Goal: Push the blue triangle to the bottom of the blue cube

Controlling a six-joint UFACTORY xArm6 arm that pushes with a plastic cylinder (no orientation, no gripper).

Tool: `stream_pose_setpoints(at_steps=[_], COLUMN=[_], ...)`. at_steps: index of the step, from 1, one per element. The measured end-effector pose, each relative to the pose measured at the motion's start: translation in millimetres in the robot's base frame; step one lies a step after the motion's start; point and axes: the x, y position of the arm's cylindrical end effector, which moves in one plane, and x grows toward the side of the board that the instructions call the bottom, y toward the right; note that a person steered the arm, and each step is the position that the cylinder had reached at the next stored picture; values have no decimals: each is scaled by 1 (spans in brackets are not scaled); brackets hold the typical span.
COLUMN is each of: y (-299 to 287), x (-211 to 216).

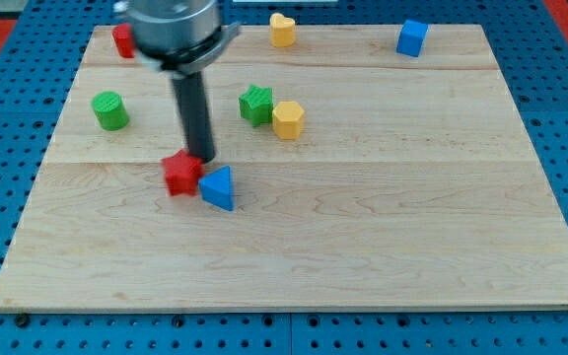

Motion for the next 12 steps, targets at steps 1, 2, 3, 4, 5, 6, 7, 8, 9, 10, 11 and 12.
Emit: stream_pose_setpoints(at_steps=[1, 2, 3, 4, 5, 6, 7, 8, 9, 10, 11, 12], y=[-14, -29, 14, 43, 4, -29, 26, 58, 77, 151, 134, 120], x=[13, 79, 72, 45, 53, 60, 29, 18, 7, -11, -2, -25])
